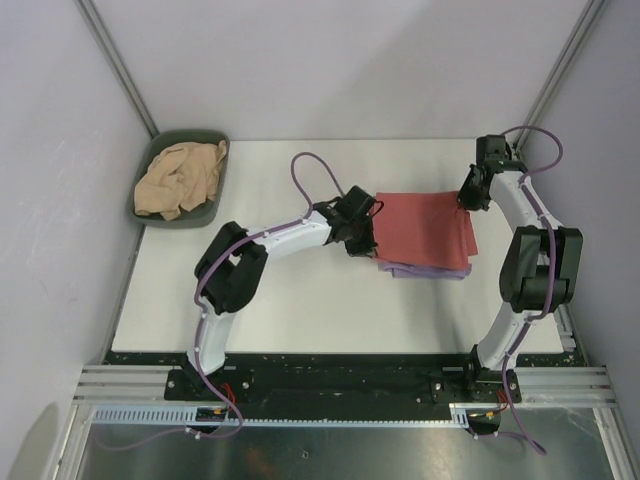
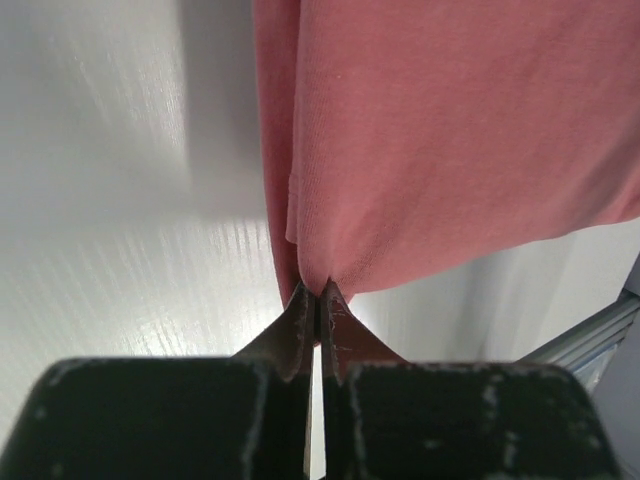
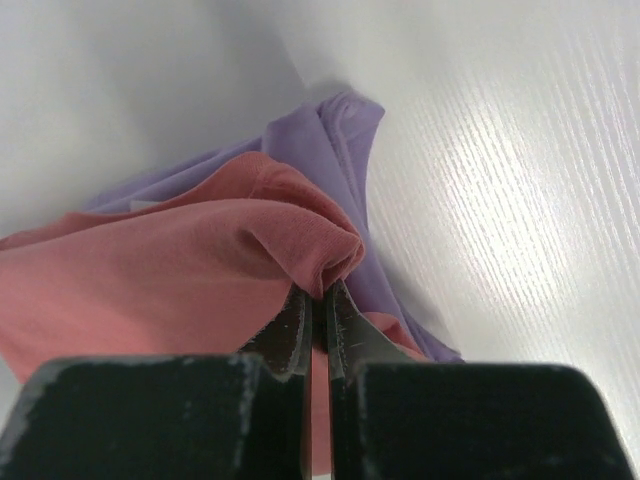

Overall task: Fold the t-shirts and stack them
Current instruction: Put the neatly folded tshirt into the corner of the board with the right arm

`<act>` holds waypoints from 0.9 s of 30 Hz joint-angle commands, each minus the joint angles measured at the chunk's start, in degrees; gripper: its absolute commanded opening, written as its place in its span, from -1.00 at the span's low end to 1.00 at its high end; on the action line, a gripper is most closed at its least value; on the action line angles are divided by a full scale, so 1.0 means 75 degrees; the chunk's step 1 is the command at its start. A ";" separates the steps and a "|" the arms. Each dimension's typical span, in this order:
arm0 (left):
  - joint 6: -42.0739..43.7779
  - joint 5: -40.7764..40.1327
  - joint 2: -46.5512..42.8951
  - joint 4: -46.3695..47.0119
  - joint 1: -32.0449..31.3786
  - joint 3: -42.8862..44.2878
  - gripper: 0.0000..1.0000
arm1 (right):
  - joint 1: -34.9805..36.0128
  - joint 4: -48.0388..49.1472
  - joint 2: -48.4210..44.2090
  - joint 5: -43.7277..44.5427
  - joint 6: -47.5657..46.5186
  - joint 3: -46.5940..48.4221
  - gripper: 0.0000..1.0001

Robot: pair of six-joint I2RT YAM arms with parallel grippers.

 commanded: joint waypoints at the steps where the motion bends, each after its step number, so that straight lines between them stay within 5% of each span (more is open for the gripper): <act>1: -0.0116 0.0249 0.0051 0.0186 -0.0104 -0.0146 -1.00 | -0.0155 0.0265 0.0246 0.0440 -0.0015 0.0104 -1.00; 8: -0.0136 0.0354 -0.0047 0.0262 -0.0162 -0.0230 -1.00 | -0.0169 0.0012 0.0645 0.0613 0.0016 0.0527 -0.96; 12: -0.0026 0.0537 0.0049 0.0335 -0.0168 -0.0318 -0.98 | -0.0178 -0.0240 0.0981 0.0868 0.0015 0.0866 -0.31; 14: 0.0108 0.0656 0.0067 0.0376 -0.0165 -0.0436 -0.73 | -0.0179 -0.0508 0.1037 0.0969 0.0048 0.1080 -0.07; 16: 0.0325 0.0636 -0.0151 0.0454 -0.0152 -0.0656 -0.24 | -0.0132 -0.0648 0.0782 0.0977 0.0051 0.1139 0.10; 19: 0.0788 0.0488 -0.0756 0.0515 -0.0083 -0.0966 0.24 | 0.0205 -0.0780 0.0234 0.1005 0.0033 0.1104 0.24; 27: 0.1419 0.0463 -0.2374 0.0533 0.0739 -0.1904 0.47 | 0.1711 0.0053 -0.0202 0.0377 0.0944 -0.0113 0.28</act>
